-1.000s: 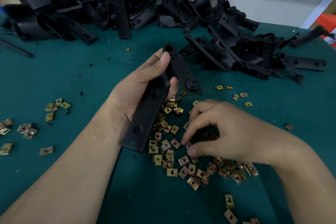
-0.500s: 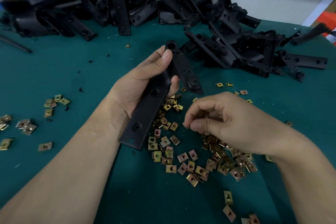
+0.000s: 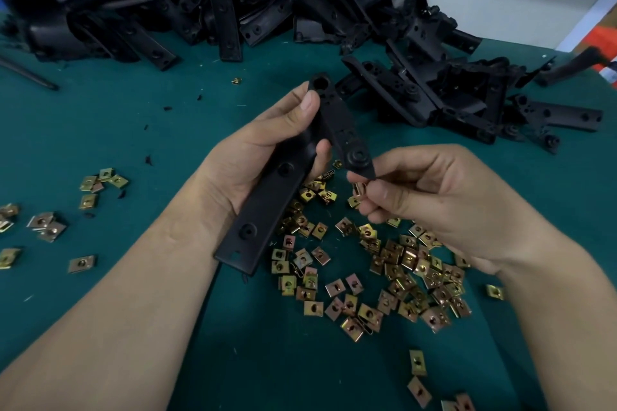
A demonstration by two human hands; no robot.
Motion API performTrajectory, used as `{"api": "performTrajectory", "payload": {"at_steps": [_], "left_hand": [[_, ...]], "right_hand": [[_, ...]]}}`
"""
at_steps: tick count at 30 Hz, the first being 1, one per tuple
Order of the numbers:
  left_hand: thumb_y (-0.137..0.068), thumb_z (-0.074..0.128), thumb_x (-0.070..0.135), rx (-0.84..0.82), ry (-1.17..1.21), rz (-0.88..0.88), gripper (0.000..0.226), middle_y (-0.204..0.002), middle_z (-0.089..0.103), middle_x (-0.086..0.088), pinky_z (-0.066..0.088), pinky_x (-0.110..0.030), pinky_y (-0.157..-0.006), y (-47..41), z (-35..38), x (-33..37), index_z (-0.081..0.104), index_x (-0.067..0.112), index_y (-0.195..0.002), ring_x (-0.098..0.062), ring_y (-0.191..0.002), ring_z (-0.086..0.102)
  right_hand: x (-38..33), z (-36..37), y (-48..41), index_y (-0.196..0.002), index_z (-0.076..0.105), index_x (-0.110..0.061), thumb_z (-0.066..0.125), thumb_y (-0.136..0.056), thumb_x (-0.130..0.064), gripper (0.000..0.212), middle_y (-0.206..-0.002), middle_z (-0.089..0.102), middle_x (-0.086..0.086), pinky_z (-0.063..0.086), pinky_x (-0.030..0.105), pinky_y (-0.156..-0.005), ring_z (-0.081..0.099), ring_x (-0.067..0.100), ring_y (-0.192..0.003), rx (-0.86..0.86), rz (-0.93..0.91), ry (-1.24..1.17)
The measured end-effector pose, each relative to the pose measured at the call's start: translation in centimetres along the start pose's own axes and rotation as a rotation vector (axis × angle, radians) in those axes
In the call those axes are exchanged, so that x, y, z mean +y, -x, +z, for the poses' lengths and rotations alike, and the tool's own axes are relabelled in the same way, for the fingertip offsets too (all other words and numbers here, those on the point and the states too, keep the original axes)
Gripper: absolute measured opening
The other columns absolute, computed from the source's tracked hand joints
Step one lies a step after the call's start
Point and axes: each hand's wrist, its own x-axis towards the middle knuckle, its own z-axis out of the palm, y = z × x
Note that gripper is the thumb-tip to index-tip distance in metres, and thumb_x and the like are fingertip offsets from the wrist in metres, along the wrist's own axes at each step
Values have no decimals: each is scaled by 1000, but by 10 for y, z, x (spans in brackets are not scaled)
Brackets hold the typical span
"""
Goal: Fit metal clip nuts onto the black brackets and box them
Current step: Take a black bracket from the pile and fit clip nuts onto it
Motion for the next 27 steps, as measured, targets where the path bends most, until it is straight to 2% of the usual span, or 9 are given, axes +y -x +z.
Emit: {"api": "performTrajectory", "payload": {"at_steps": [4,10,15,23,27], "left_hand": [[-88,66,22,24,47,24,34,-95,70,-5,57,-18,-62,0,-2,1,51,12,-116,-13,-76,66],[-88,64,21,-3,57,25,25,-96,69,-5,57,-18,-61,1,-3,3,55,13,-110,-13,-76,67],[-94,54,19,-80,-22,-6,13,-95,66,-2,57,-18,-62,0,-2,0,52,15,-106,-11,-75,66],[-92,59,13,-161,-68,-42,13,-98,68,-5,58,-21,-63,-1,-3,-4,62,17,-104,-13,-79,69],[-83,75,11,-222,-92,-83,34,-99,66,-9,60,-24,-65,-1,-4,-6,57,18,-111,-17,-78,69]], "right_hand": [[-2,0,1,-94,80,-17,71,-73,-18,22,-81,75,4,56,18,-67,71,11,-72,-26,6,-27],[-6,-2,1,-83,80,-25,74,-69,-29,16,-78,73,2,57,19,-64,69,10,-69,-14,24,-102],[-3,-1,0,-75,76,-22,69,-74,-34,14,-71,68,1,54,19,-58,65,11,-63,57,27,-125],[0,4,-5,-93,74,-8,68,-79,-23,21,-77,72,4,53,17,-60,66,9,-66,184,-57,-176],[2,7,-8,-95,78,-12,67,-81,-19,18,-83,77,4,56,18,-66,71,10,-73,268,-128,-207]]}}
